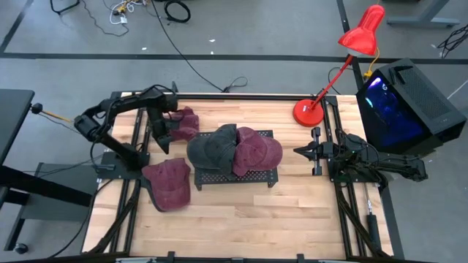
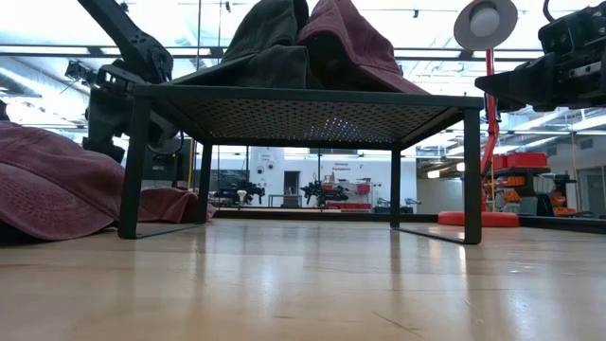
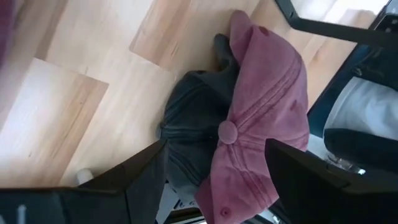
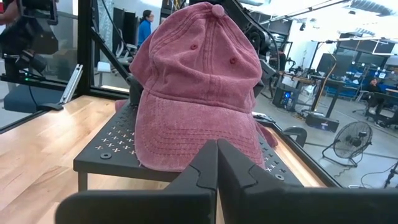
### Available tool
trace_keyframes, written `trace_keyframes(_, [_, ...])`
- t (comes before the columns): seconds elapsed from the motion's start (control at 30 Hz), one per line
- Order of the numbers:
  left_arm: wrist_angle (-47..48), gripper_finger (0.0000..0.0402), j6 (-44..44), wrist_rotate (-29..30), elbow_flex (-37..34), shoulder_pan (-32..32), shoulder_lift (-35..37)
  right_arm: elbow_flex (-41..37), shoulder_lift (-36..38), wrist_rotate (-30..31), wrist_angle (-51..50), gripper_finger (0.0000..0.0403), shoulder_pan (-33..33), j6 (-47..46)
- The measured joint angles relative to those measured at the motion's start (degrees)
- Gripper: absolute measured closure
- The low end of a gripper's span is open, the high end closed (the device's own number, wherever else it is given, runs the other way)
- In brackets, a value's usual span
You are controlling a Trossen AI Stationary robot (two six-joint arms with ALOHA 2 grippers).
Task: Pick & Place hat
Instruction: Stack the top red cap on top of the red cap on the shelf
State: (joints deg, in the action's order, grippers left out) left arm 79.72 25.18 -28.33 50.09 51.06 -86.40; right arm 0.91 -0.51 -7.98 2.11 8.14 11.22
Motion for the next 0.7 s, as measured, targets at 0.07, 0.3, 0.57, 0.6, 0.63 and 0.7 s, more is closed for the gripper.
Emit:
trace_keyframes(0.07, [-0.10, 0.0131, -0.03, 0.05, 0.00, -0.32, -0.90, 0.00, 0.02, -0.01, 0.00, 0.0399, 0.00, 0.00])
trace_keyframes(0.3, [-0.13, 0.0131, 0.10, 1.22, 0.00, -3.12, -1.76, 0.00, 0.00, 0.01, 0.00, 0.0399, 0.02, 0.02])
trace_keyframes(0.57, [-1.42, 0.0131, -0.72, -0.01, -2.77, -4.95, -1.76, 0.00, 0.00, 0.01, 0.00, 0.0399, 0.02, 0.02])
trace_keyframes(0.6, [-2.00, 0.0131, -0.79, 0.27, -2.68, -5.21, -1.76, 0.00, 0.01, 0.00, 0.00, 0.0399, 0.02, 0.01])
trace_keyframes(0.63, [-2.12, 0.0131, -0.80, -0.03, -2.61, -5.28, -1.74, 0.00, 0.02, -0.01, 0.00, 0.0399, 0.00, 0.00])
trace_keyframes(0.7, [-2.37, 0.0131, -0.84, -1.02, -2.62, -5.27, -1.74, 0.00, 0.02, 0.01, 0.00, 0.0399, 0.02, 0.02])
